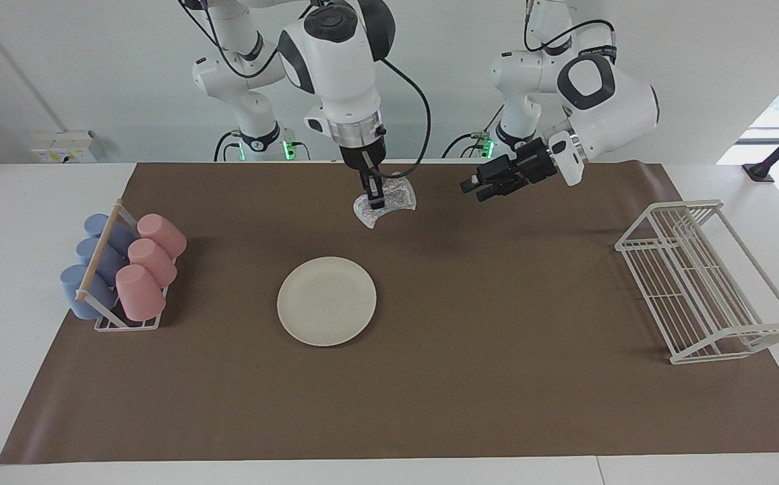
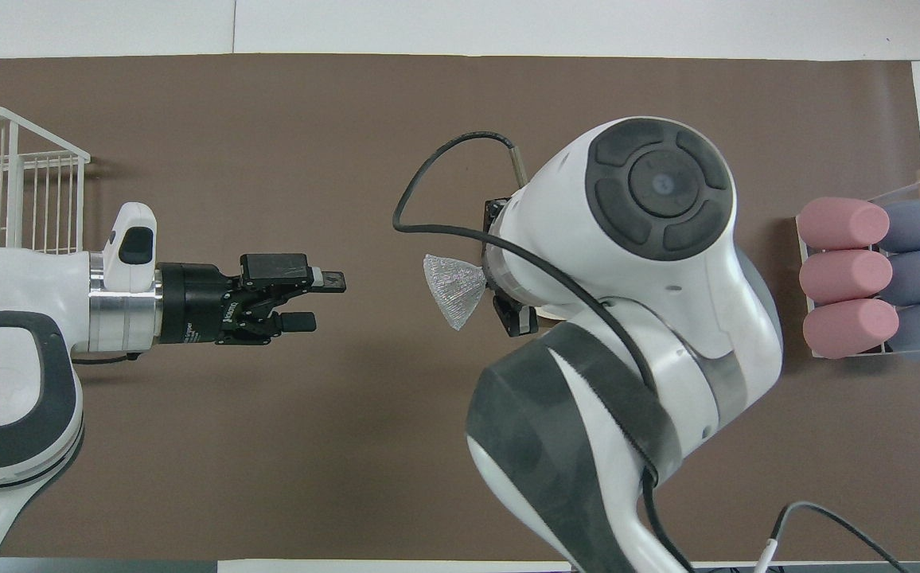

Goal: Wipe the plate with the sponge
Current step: 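Grasp the sponge with the left gripper while the right gripper releases it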

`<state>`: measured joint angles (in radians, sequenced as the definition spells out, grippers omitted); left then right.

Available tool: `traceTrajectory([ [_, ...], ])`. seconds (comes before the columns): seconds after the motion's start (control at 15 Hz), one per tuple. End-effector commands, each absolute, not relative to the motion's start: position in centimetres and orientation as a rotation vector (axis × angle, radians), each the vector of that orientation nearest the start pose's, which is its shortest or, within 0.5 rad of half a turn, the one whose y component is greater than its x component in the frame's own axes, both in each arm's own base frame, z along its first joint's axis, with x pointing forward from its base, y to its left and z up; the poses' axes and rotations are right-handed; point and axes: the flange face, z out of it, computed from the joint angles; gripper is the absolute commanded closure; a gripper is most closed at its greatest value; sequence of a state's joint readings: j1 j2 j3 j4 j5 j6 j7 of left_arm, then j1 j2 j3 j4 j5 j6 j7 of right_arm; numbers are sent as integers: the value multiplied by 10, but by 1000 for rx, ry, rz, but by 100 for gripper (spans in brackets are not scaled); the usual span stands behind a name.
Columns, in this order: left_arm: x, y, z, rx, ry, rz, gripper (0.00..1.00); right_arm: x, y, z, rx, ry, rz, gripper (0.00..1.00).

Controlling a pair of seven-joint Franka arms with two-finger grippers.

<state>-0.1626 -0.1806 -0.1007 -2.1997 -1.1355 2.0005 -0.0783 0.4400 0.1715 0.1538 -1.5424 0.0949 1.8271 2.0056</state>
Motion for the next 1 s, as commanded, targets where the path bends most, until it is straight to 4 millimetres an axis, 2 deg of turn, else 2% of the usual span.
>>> traceTrajectory([
  [0.0, 467, -195, 490, 2023, 364, -233, 0, 499, 377, 564, -2214, 2053, 115, 100],
  [0.13, 462, -198, 485, 1936, 376, -239, 0, 496, 381, 564, -2195, 2062, 114, 100],
  [0.33, 453, -213, 467, 1911, 317, -242, 0, 498, 379, 564, -2187, 2066, 120, 100],
  [0.47, 450, -215, 461, 1901, 318, -255, 0, 499, 378, 565, -2181, 2067, 119, 100],
  [0.6, 451, -219, 465, 1835, 354, -258, 1, 500, 377, 565, -2180, 2069, 116, 100],
  [0.67, 447, -230, 466, 1830, 346, -265, 1, 499, 378, 565, -2183, 2068, 117, 100],
  [0.8, 451, -234, 466, 1814, 387, -234, 1, 501, 376, 565, -2180, 2071, 117, 100],
  [0.93, 446, -246, 463, 1829, 388, -228, 13, 501, 376, 565, -2180, 2071, 116, 100],
])
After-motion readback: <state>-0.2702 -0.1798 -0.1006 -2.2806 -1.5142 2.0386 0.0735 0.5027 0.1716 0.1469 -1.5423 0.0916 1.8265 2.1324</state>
